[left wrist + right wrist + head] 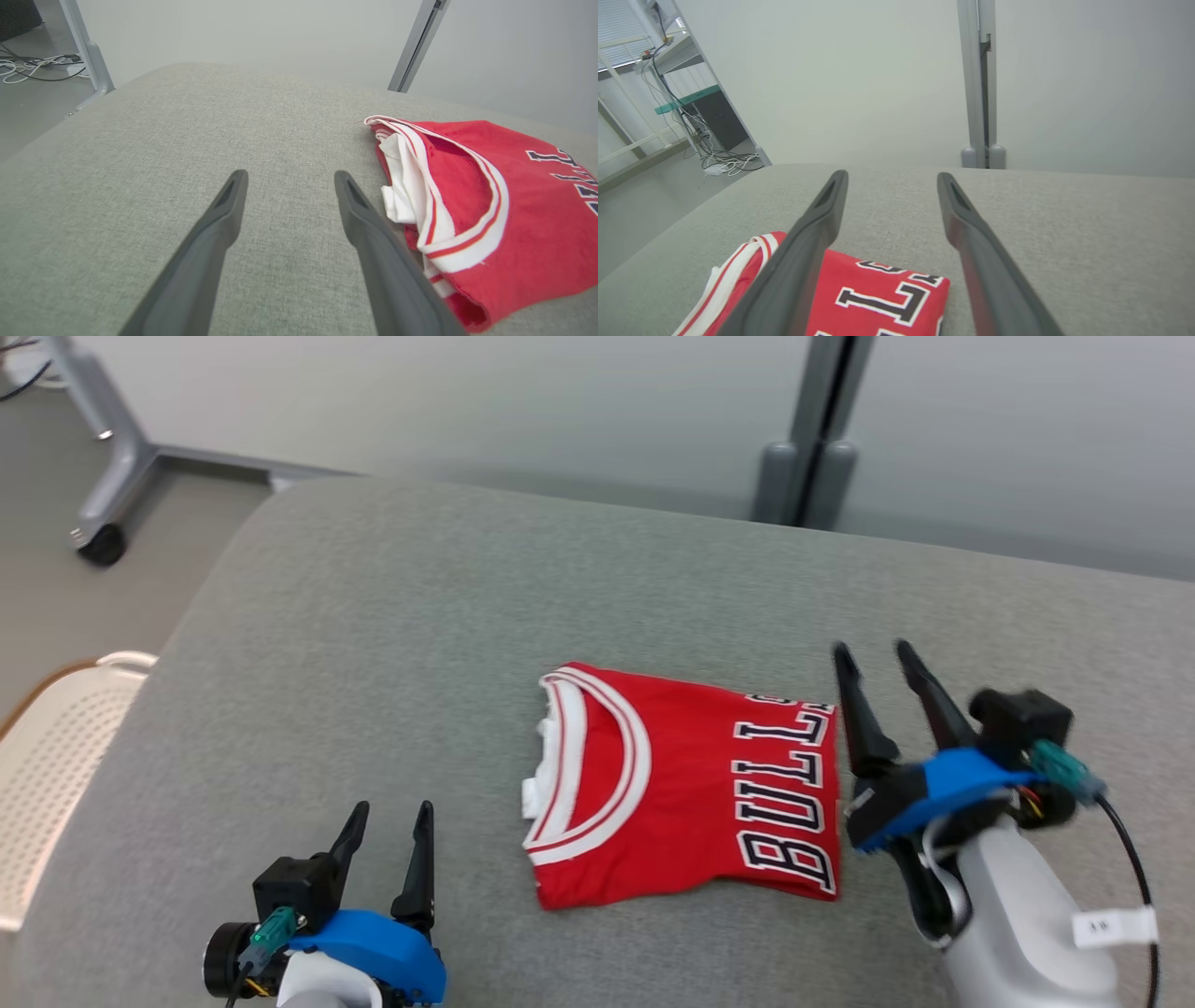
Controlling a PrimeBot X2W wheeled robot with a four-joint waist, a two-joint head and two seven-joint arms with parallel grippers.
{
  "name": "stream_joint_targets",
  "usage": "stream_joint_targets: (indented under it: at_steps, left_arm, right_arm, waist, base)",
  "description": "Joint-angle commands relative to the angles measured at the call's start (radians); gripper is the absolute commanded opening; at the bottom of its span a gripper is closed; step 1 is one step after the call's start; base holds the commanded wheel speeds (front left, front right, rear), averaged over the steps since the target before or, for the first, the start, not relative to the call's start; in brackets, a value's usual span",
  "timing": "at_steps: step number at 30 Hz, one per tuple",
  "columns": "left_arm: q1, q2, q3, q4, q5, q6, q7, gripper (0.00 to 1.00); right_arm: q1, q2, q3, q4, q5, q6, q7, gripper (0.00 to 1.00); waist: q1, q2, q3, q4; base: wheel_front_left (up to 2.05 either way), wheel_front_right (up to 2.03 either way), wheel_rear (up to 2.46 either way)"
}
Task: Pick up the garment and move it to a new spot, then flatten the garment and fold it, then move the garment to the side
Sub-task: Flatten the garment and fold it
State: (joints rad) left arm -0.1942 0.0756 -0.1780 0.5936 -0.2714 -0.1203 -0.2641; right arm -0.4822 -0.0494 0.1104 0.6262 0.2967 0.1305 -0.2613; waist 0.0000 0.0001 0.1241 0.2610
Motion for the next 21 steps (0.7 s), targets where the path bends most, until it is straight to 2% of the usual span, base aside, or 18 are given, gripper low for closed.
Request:
stream_joint_targets:
  at_steps: [1, 5, 8, 13, 21]
  left_arm:
    - [0.007, 0.002, 0.006, -0.007, 0.007, 0.007, 0.000, 1.00]
    - [0.021, 0.000, 0.042, -0.032, 0.037, 0.016, 0.000, 1.00]
    - [0.034, -0.001, 0.070, -0.049, 0.057, 0.024, 0.000, 1.00]
    - [0.058, -0.004, 0.106, -0.062, 0.081, 0.026, 0.000, 1.00]
    - [0.108, -0.013, 0.139, -0.060, 0.116, 0.037, 0.000, 1.00]
  right_arm:
    - [0.029, -0.003, -0.014, -0.013, -0.017, 0.000, -0.004, 1.00]
    - [0.130, -0.002, -0.110, -0.098, -0.068, 0.000, -0.004, 1.00]
    - [0.197, -0.002, -0.134, -0.133, -0.081, 0.000, -0.005, 1.00]
    - [0.276, -0.002, -0.149, -0.155, -0.107, 0.000, -0.005, 1.00]
    - [0.345, -0.003, -0.146, -0.157, -0.136, 0.000, -0.005, 1.00]
  waist:
    - [0.0000, -0.0001, -0.028, -0.036]
    - [0.0000, -0.0001, -0.042, -0.101]
    - [0.0000, -0.0001, -0.051, -0.146]
    - [0.0000, -0.0001, -0.068, -0.197]
    - [0.0000, -0.0001, -0.115, -0.239]
  base:
    - [0.00, 0.00, 0.00]
    - [0.00, 0.00, 0.00]
    - [0.00, 0.00, 0.00]
    - [0.00, 0.00, 0.00]
    - [0.00, 0.00, 0.00]
